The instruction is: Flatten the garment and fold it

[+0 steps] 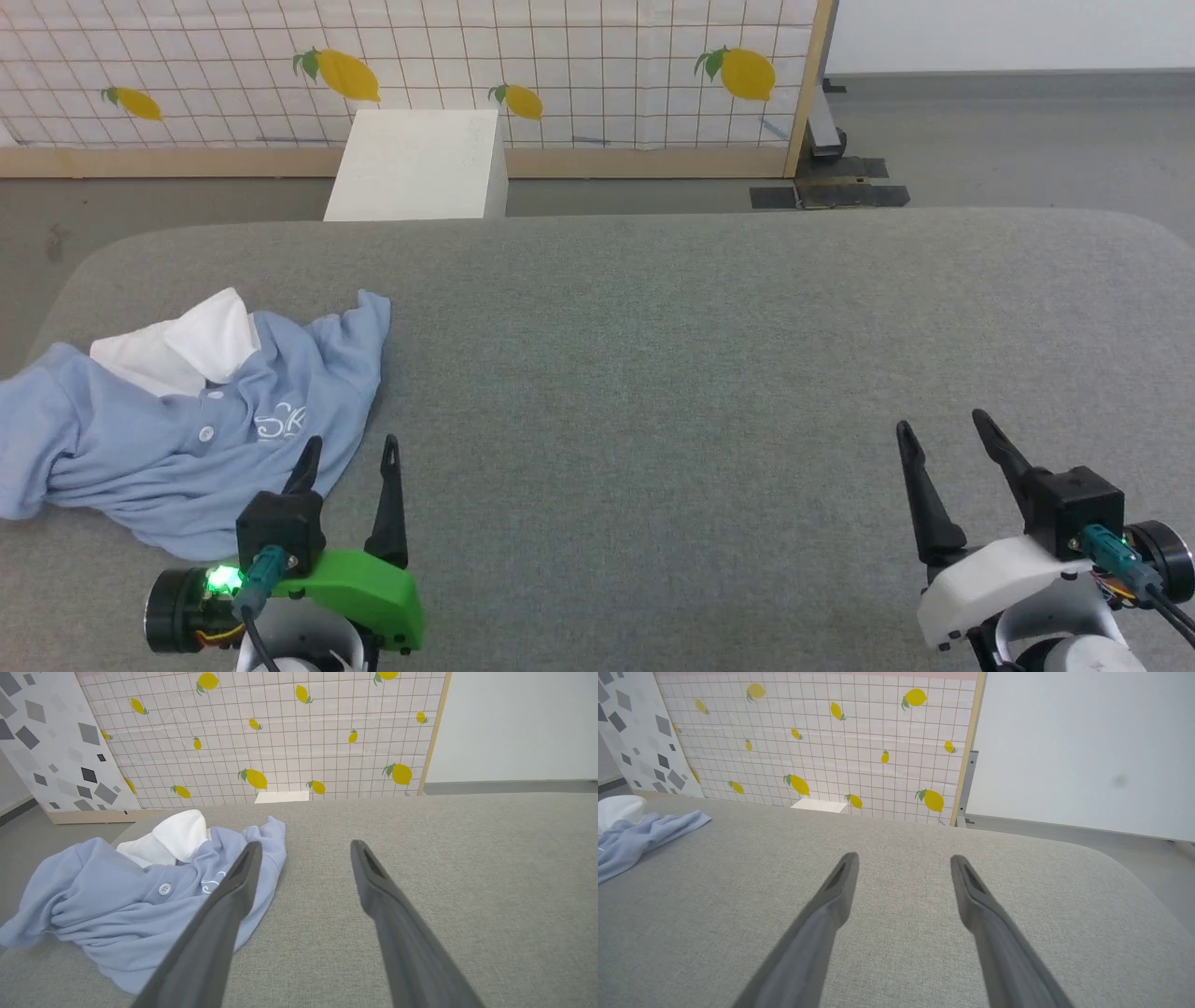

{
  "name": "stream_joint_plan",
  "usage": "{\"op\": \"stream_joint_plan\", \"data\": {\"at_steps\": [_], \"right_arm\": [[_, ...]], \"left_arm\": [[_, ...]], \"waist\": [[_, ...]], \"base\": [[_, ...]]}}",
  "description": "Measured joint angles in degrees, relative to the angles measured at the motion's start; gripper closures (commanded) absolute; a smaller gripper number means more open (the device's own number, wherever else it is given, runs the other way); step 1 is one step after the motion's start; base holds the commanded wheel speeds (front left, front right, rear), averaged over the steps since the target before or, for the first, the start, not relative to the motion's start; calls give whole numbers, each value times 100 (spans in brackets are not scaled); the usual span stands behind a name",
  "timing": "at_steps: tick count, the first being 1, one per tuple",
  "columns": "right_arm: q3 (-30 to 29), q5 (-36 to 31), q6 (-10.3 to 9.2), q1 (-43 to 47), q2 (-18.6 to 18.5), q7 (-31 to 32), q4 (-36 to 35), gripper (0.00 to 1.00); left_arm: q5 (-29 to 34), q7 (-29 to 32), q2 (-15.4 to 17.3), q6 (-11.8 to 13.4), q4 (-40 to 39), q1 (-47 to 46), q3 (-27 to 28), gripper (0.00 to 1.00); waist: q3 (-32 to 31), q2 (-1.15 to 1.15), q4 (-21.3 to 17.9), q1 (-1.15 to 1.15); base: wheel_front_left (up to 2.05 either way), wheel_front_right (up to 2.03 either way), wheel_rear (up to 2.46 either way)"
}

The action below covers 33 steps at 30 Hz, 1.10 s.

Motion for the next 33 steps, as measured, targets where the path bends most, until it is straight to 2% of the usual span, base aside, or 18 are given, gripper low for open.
{"op": "stream_joint_plan", "data": {"at_steps": [18,33], "right_arm": [[-194,52,0,5,0,-208,19,0],[-229,99,0,7,0,-391,47,0]], "left_arm": [[-100,-207,0,24,-1,64,4,0],[-203,-389,0,133,-4,141,-10,0]], "waist": [[24,0,73,0],[65,0,336,0]], "base": [[0,0,0],[0,0,0]]}}
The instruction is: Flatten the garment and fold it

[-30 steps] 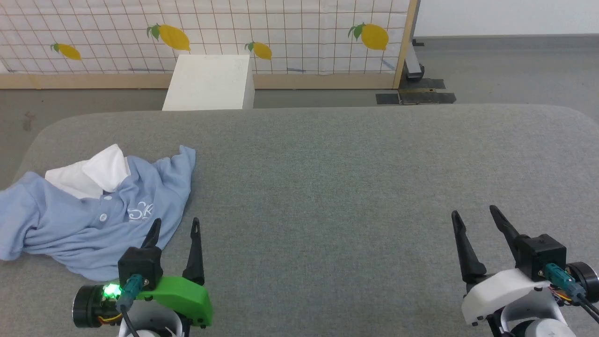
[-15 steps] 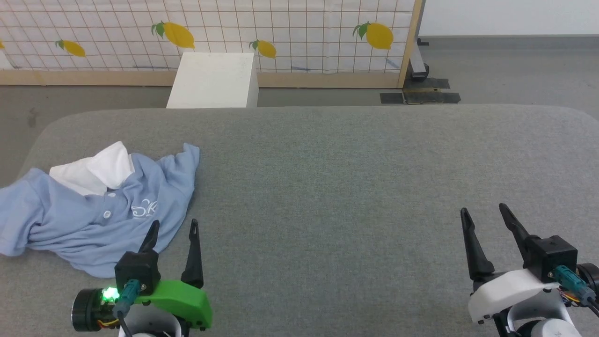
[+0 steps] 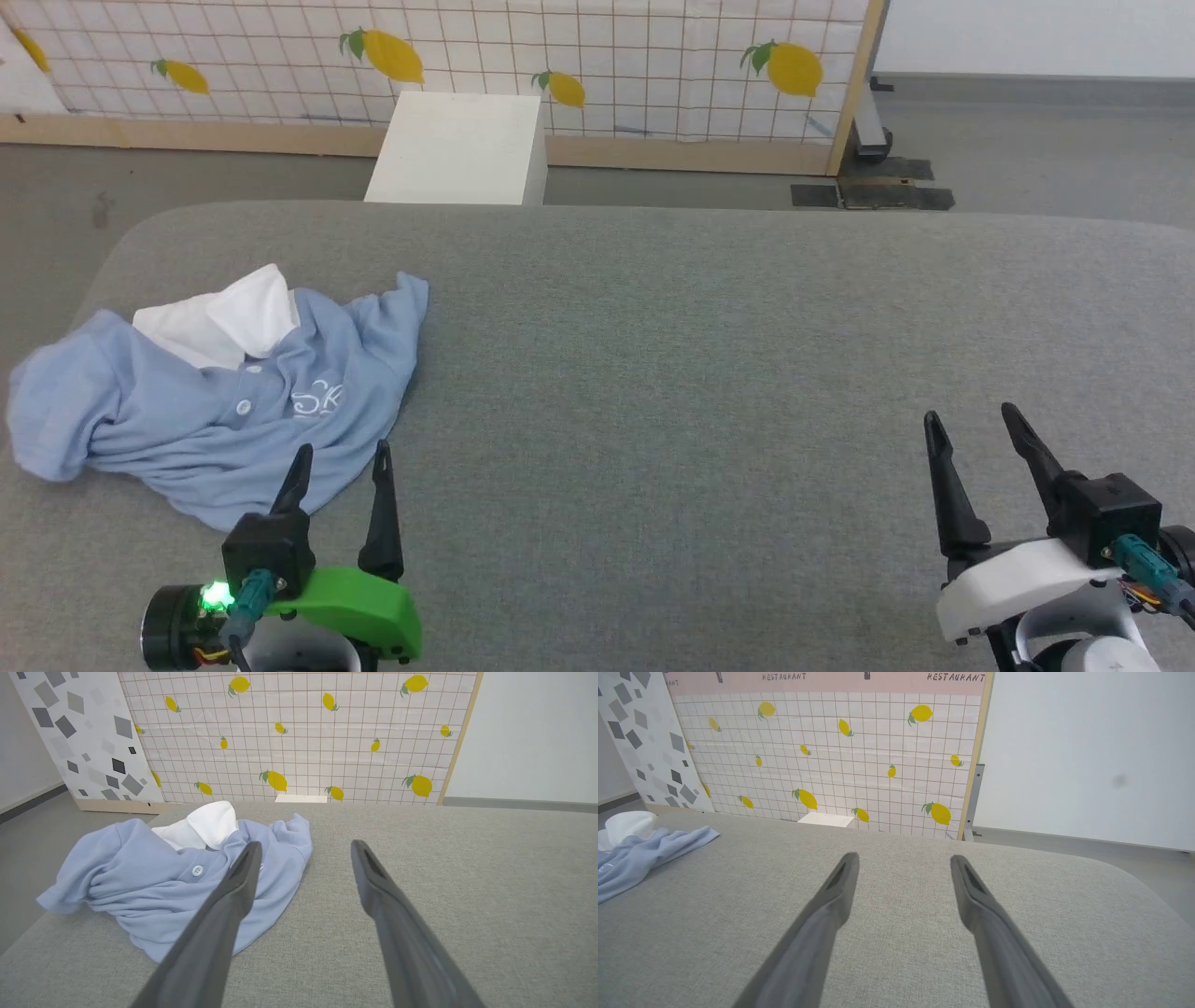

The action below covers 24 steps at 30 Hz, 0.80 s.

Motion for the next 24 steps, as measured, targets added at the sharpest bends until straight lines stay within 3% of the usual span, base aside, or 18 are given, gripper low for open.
{"op": "stream_joint_plan", "data": {"at_steps": [24], "right_arm": [[202,54,0,-1,1,-278,112,0]], "left_arm": [[-249,-272,0,125,5,155,-15,0]], "waist": [[3,0,703,0]], "base": [[0,0,0]]}}
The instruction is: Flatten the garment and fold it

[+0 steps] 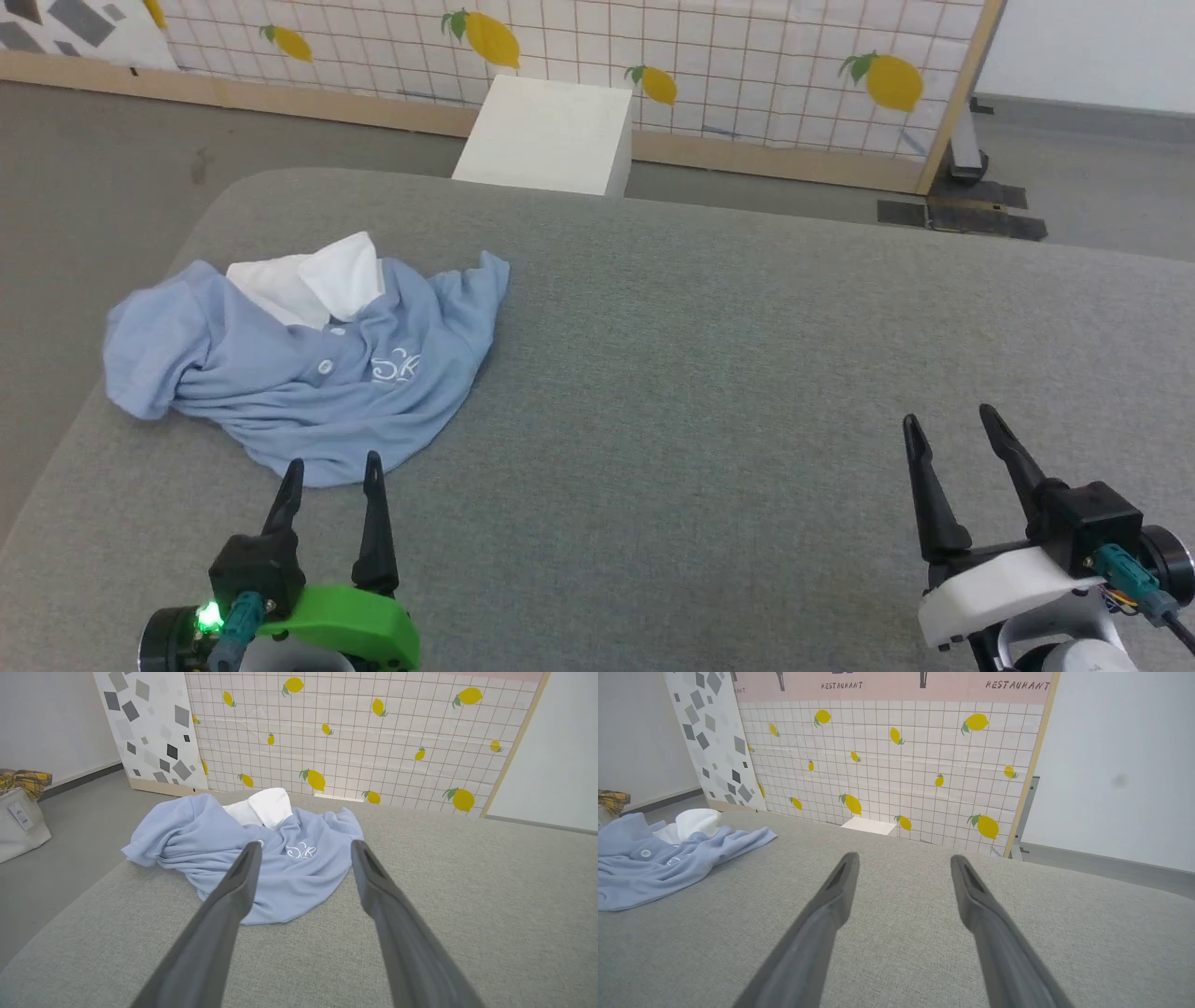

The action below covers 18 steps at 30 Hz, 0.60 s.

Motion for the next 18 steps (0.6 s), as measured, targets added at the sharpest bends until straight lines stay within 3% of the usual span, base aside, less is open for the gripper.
{"op": "stream_joint_plan", "data": {"at_steps": [18], "right_arm": [[331,109,0,20,1,-202,192,0]], "left_arm": [[-54,-201,0,43,76,199,20,0]], "waist": [[-160,0,614,0]], "base": [[0,0,0]]}}
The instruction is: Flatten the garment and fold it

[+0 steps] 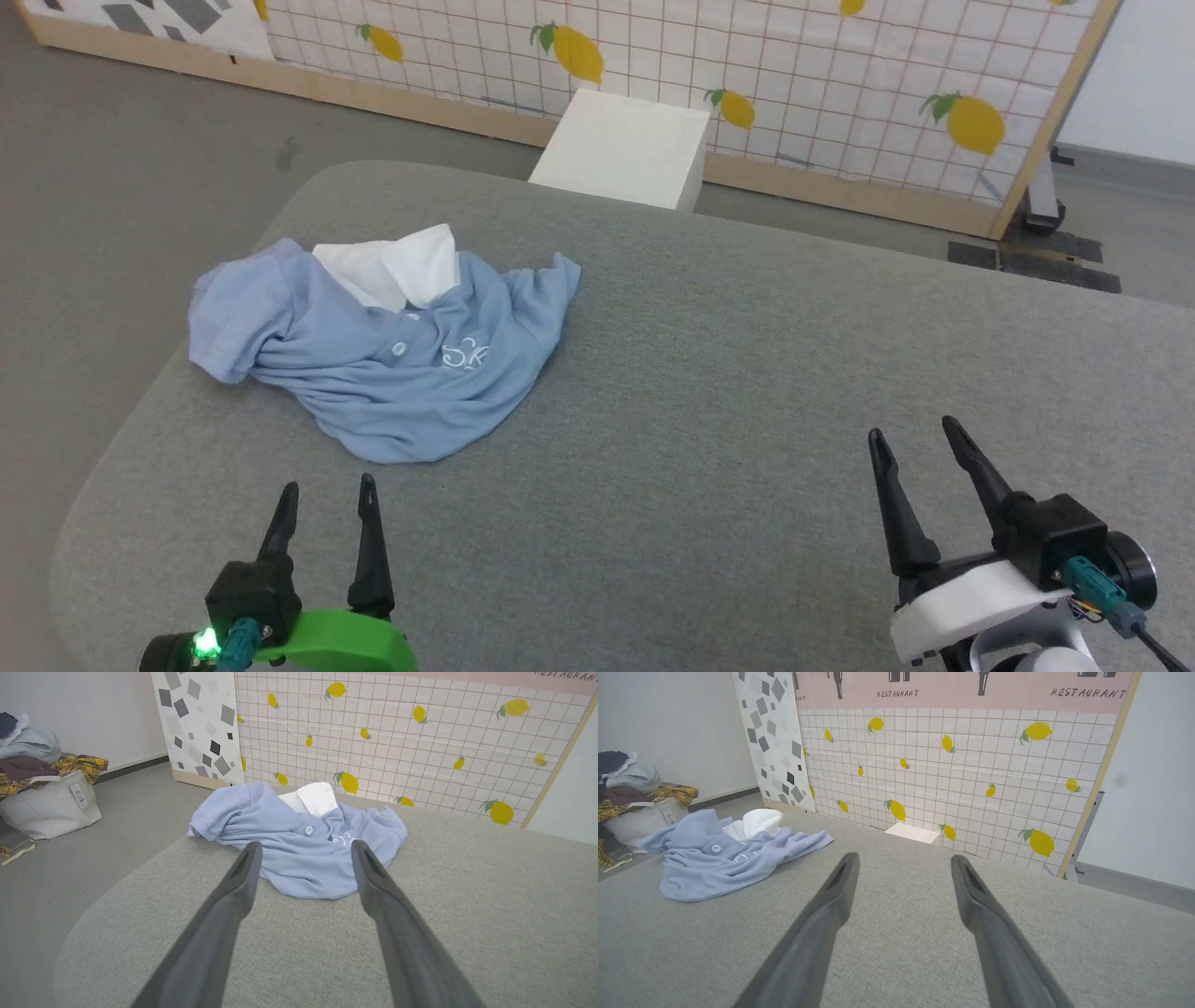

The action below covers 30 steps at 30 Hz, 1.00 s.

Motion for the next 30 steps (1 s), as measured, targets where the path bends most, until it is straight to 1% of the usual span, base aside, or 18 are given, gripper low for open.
{"op": "stream_joint_plan", "data": {"at_steps": [21,30], "right_arm": [[192,144,0,22,3,-249,199,0],[225,192,0,20,4,-377,293,0]], "left_arm": [[-53,-249,0,-49,41,153,57,0],[-194,-370,0,-48,41,238,99,0]], "waist": [[-79,0,769,0],[-74,0,1070,0]], "base": [[0,0,0],[0,0,0]]}}
